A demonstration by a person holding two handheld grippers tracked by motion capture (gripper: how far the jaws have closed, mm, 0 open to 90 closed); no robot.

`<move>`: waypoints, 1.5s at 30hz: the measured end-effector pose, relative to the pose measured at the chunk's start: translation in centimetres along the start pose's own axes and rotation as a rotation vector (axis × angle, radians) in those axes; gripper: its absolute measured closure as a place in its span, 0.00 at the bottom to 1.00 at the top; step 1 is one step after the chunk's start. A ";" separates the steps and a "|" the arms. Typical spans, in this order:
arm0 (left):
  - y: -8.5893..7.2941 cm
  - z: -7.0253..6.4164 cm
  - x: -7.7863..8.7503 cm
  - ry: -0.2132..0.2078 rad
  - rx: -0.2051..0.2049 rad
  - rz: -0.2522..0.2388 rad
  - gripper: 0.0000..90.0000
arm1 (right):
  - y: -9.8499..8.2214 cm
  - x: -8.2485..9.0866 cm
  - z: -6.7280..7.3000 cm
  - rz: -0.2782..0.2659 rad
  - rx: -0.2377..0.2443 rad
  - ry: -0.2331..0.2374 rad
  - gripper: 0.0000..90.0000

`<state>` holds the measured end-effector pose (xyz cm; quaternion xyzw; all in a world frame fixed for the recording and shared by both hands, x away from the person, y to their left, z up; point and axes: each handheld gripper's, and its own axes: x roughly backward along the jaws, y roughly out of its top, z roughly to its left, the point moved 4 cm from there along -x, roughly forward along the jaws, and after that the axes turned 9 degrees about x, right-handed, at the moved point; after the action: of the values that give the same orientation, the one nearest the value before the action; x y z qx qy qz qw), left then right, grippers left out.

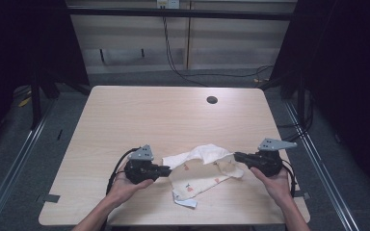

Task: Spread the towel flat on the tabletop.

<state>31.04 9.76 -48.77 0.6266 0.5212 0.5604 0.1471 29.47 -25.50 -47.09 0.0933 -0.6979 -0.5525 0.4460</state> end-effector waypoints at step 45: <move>6.4 -1.2 13.8 0.072 -0.083 -0.268 0.93 | 11.8 6.4 3.8 -0.206 0.192 0.120 0.97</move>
<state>30.78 17.96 -35.91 0.5240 0.5817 0.5790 0.2275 27.25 -22.45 -33.61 0.2396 -0.7064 -0.5194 0.4169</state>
